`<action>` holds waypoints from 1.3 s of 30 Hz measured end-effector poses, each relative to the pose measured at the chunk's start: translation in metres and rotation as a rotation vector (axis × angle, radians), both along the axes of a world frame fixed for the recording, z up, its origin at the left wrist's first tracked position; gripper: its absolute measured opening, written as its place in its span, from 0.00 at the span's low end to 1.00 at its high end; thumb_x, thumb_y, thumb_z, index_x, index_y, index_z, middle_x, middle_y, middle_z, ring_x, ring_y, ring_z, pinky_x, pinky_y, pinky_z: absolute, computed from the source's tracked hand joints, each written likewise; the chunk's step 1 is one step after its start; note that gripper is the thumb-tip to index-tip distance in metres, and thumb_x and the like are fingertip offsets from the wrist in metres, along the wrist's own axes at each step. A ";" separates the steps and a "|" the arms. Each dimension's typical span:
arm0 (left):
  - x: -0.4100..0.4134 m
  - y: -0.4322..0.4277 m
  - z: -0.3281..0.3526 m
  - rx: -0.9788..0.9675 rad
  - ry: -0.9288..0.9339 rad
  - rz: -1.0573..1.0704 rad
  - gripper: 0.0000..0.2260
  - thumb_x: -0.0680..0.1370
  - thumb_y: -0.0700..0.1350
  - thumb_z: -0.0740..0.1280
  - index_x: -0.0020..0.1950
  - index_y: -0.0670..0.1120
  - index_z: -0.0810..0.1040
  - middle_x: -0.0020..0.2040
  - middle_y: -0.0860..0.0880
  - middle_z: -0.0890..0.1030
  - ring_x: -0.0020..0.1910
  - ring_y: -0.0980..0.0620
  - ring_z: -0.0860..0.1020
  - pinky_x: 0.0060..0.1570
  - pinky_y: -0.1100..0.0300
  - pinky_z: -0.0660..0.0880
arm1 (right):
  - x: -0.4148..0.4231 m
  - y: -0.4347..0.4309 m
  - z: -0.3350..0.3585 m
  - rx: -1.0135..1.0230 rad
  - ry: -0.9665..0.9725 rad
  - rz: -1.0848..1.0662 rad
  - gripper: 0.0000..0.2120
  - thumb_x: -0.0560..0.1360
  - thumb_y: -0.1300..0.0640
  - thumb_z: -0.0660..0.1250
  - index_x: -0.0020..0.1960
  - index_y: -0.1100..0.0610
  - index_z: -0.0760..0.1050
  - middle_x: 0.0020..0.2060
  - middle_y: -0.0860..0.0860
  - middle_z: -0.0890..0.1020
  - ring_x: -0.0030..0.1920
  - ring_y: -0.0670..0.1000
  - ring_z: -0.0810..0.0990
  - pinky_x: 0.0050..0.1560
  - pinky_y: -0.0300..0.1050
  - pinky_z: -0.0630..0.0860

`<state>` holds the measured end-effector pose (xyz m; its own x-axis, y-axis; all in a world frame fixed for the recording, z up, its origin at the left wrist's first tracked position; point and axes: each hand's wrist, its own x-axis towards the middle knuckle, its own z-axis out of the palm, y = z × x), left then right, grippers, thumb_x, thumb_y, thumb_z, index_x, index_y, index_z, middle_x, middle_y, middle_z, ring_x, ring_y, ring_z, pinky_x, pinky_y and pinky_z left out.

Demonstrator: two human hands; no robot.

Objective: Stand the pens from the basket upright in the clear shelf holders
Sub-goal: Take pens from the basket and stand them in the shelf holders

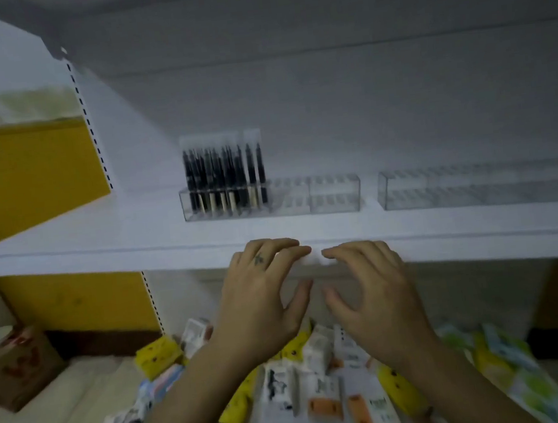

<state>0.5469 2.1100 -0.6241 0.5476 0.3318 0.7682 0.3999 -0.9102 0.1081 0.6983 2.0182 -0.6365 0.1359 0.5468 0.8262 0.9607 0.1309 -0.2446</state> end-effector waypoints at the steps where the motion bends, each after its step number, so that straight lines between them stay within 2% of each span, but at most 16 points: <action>1: 0.000 -0.005 -0.015 -0.026 0.004 -0.015 0.15 0.76 0.51 0.65 0.60 0.47 0.79 0.57 0.50 0.79 0.57 0.48 0.75 0.52 0.50 0.74 | 0.001 -0.007 -0.013 -0.026 0.018 0.000 0.16 0.68 0.55 0.69 0.56 0.56 0.79 0.50 0.50 0.80 0.52 0.50 0.75 0.54 0.43 0.72; 4: 0.003 -0.018 -0.063 -0.145 0.067 -0.050 0.15 0.75 0.50 0.68 0.60 0.47 0.78 0.57 0.50 0.79 0.55 0.47 0.77 0.51 0.50 0.75 | 0.005 -0.024 -0.059 -0.193 0.073 -0.050 0.16 0.70 0.54 0.71 0.56 0.57 0.79 0.51 0.51 0.80 0.52 0.54 0.78 0.53 0.49 0.76; 7: 0.011 -0.028 -0.114 -0.336 0.185 -0.070 0.16 0.75 0.51 0.68 0.62 0.49 0.77 0.57 0.51 0.79 0.57 0.48 0.76 0.55 0.54 0.72 | 0.012 -0.039 -0.109 -0.433 0.148 -0.096 0.20 0.71 0.53 0.73 0.61 0.54 0.77 0.55 0.50 0.79 0.57 0.54 0.76 0.57 0.48 0.72; 12: 0.031 -0.040 -0.201 -0.580 0.409 -0.027 0.22 0.76 0.55 0.66 0.69 0.52 0.71 0.63 0.52 0.76 0.63 0.49 0.72 0.59 0.54 0.69 | 0.030 -0.057 -0.190 -0.752 0.216 -0.175 0.24 0.74 0.46 0.67 0.68 0.50 0.70 0.63 0.49 0.73 0.65 0.52 0.69 0.62 0.46 0.66; 17: 0.055 -0.058 -0.276 -0.717 0.643 0.035 0.25 0.76 0.60 0.63 0.70 0.52 0.69 0.66 0.50 0.75 0.65 0.47 0.70 0.60 0.52 0.69 | 0.046 -0.072 -0.262 -1.048 0.264 -0.262 0.26 0.74 0.44 0.66 0.69 0.51 0.67 0.63 0.51 0.72 0.64 0.55 0.70 0.60 0.49 0.69; 21: 0.063 -0.074 -0.328 -0.819 0.764 0.053 0.22 0.75 0.57 0.63 0.68 0.52 0.70 0.62 0.50 0.77 0.62 0.46 0.73 0.58 0.52 0.71 | 0.045 -0.086 -0.313 -1.208 0.334 -0.262 0.23 0.74 0.46 0.66 0.66 0.52 0.70 0.61 0.53 0.74 0.61 0.57 0.74 0.56 0.49 0.73; 25: 0.038 -0.091 -0.383 -1.070 0.840 0.113 0.22 0.76 0.55 0.65 0.68 0.51 0.70 0.62 0.48 0.78 0.59 0.46 0.76 0.54 0.54 0.73 | 0.034 -0.103 -0.363 -1.352 0.423 -0.236 0.27 0.72 0.43 0.67 0.66 0.55 0.69 0.61 0.53 0.73 0.63 0.56 0.73 0.60 0.50 0.73; 27: 0.026 -0.101 -0.410 -1.182 0.897 0.173 0.22 0.76 0.54 0.65 0.68 0.49 0.69 0.61 0.46 0.77 0.58 0.46 0.76 0.55 0.54 0.74 | 0.034 -0.110 -0.382 -1.452 0.479 -0.204 0.23 0.74 0.46 0.67 0.64 0.57 0.71 0.59 0.54 0.75 0.59 0.55 0.75 0.58 0.48 0.74; 30: 0.030 -0.115 -0.436 -1.335 0.929 0.110 0.13 0.77 0.50 0.65 0.60 0.47 0.75 0.56 0.47 0.80 0.53 0.49 0.77 0.58 0.53 0.75 | 0.031 -0.114 -0.407 -1.516 0.577 -0.171 0.15 0.76 0.52 0.65 0.60 0.57 0.74 0.55 0.55 0.78 0.53 0.54 0.78 0.53 0.48 0.78; 33: 0.049 -0.122 -0.451 -1.382 0.965 -0.019 0.09 0.78 0.48 0.65 0.56 0.47 0.79 0.52 0.49 0.81 0.49 0.53 0.78 0.55 0.56 0.76 | 0.027 -0.111 -0.425 -1.616 0.605 -0.183 0.11 0.79 0.54 0.62 0.58 0.57 0.74 0.54 0.55 0.79 0.50 0.54 0.78 0.44 0.42 0.73; 35: 0.059 -0.124 -0.458 -1.410 0.992 -0.043 0.11 0.77 0.48 0.67 0.58 0.47 0.79 0.53 0.48 0.81 0.50 0.51 0.79 0.52 0.56 0.78 | 0.023 -0.106 -0.433 -1.705 0.641 -0.171 0.11 0.81 0.57 0.60 0.59 0.61 0.74 0.56 0.57 0.79 0.52 0.56 0.77 0.44 0.38 0.69; 37: 0.064 -0.124 -0.463 -1.418 1.039 -0.021 0.12 0.77 0.47 0.67 0.60 0.46 0.79 0.54 0.46 0.81 0.51 0.49 0.78 0.53 0.55 0.77 | 0.019 -0.103 -0.438 -1.747 0.655 -0.179 0.10 0.80 0.60 0.62 0.59 0.61 0.75 0.55 0.58 0.79 0.49 0.56 0.77 0.45 0.42 0.71; 39: 0.068 -0.127 -0.470 -1.427 1.080 0.011 0.14 0.78 0.45 0.66 0.63 0.44 0.77 0.57 0.45 0.80 0.55 0.47 0.77 0.56 0.55 0.76 | 0.015 -0.101 -0.443 -1.779 0.656 -0.206 0.10 0.78 0.58 0.63 0.58 0.61 0.75 0.53 0.58 0.80 0.49 0.57 0.78 0.49 0.50 0.76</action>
<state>0.6144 1.9833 -1.0943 0.5563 0.3594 -0.7492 0.8243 -0.3526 0.4430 0.7135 1.9172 -1.0800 0.3136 0.5207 -0.7941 0.6401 -0.7336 -0.2282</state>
